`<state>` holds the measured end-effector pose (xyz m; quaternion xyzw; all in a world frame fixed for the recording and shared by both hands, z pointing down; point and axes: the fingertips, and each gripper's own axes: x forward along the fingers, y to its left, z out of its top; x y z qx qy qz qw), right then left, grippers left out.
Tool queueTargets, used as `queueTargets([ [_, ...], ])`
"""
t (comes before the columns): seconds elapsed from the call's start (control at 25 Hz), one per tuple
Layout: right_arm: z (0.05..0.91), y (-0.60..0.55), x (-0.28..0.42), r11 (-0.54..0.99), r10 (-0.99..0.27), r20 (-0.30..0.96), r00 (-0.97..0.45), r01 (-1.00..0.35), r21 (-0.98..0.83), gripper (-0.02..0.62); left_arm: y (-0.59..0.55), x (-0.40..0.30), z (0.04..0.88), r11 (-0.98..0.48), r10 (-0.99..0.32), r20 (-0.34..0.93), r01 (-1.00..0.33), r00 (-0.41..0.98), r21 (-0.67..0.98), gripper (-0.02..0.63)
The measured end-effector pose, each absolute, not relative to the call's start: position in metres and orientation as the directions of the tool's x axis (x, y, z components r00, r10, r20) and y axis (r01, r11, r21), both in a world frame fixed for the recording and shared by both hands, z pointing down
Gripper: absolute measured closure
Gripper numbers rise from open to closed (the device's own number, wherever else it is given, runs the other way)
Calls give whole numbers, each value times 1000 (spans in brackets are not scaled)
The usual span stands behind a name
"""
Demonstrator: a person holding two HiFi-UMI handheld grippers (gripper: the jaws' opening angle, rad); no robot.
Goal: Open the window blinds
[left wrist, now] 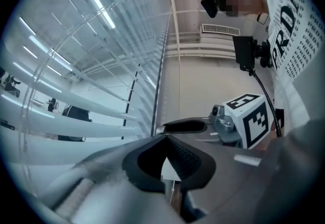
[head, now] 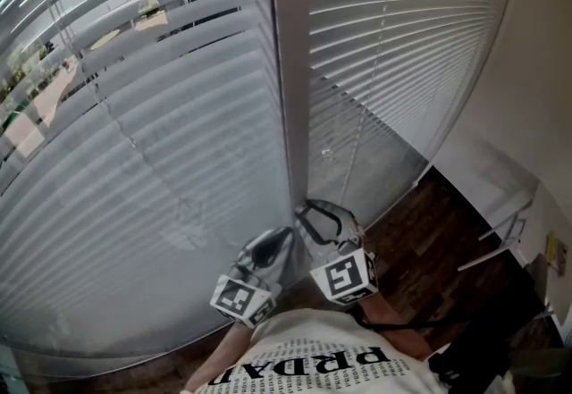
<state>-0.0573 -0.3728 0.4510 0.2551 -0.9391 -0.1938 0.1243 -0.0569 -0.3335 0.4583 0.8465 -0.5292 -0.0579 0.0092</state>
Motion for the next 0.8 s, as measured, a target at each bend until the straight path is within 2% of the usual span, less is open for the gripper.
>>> queueTargets([
  [0.64, 451, -379, -51, 865, -500, 72, -863, -494, 87, 462, -335, -56, 460, -447, -893, -90, -891, 440, 77, 611],
  [0.8, 450, -379, -51, 868, -497, 58, -866, -494, 55, 462, -335, -56, 458, -444, -895, -91, -893, 437, 74, 611],
])
